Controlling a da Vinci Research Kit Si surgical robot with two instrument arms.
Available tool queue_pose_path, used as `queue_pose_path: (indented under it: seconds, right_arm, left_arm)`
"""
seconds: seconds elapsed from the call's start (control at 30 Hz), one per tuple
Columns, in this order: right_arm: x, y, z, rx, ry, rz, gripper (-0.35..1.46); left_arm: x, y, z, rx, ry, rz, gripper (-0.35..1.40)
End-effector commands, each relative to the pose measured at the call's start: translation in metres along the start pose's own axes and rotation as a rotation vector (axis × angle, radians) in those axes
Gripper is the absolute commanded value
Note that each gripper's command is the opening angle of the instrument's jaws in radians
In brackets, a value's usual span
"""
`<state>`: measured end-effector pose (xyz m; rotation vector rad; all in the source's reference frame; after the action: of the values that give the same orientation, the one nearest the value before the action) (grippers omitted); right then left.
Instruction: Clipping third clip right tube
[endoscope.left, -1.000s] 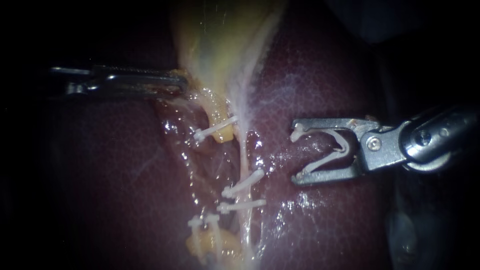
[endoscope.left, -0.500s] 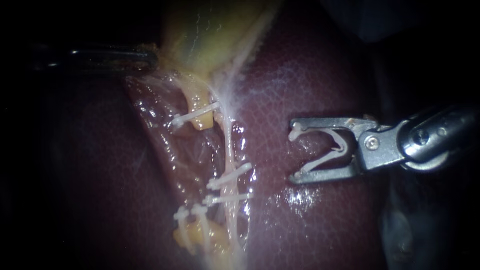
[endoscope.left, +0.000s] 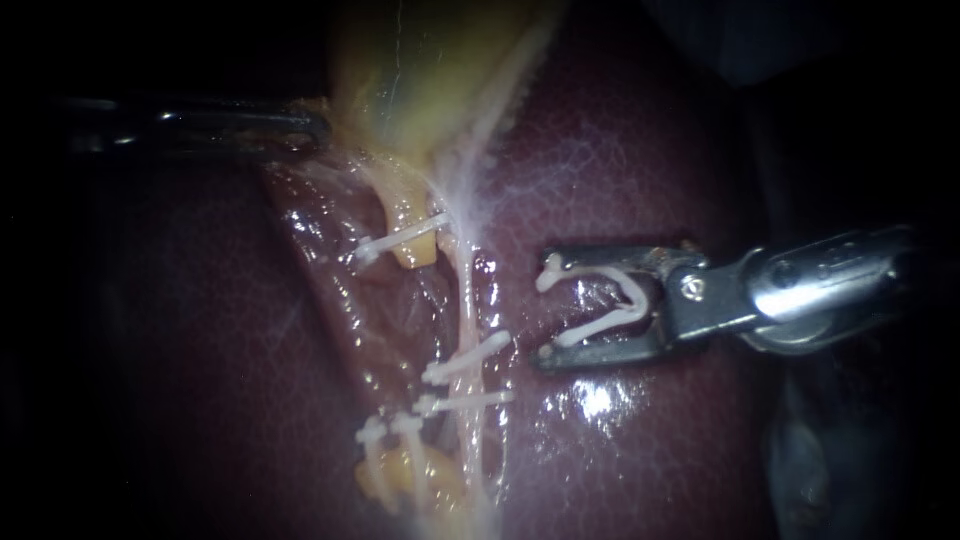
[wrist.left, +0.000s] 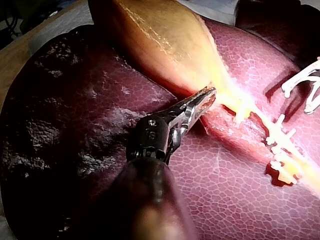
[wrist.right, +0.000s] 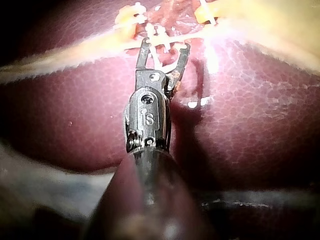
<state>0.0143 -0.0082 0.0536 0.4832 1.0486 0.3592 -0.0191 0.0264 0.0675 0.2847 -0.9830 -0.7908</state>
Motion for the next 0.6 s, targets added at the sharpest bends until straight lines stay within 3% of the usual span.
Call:
queue_pose_path:
  seconds: [0.03,0.37,0.6]
  right_arm:
    - [-0.0002,0.0002,0.0004,0.003,0.000,0.017,0.50]
    - [-0.0031,0.0026,0.0038,0.021,0.001,0.188,0.49]
    - [-0.0044,0.0035,0.0051,0.025,0.000,0.241,0.49]
  left_arm:
    - [0.0000,0.0000,0.0001,0.000,0.000,0.001,-0.35]
    - [0.0001,-0.0001,0.0001,0.002,0.000,0.001,-0.35]
    - [0.0000,-0.0002,0.0001,0.001,0.000,0.001,-0.35]
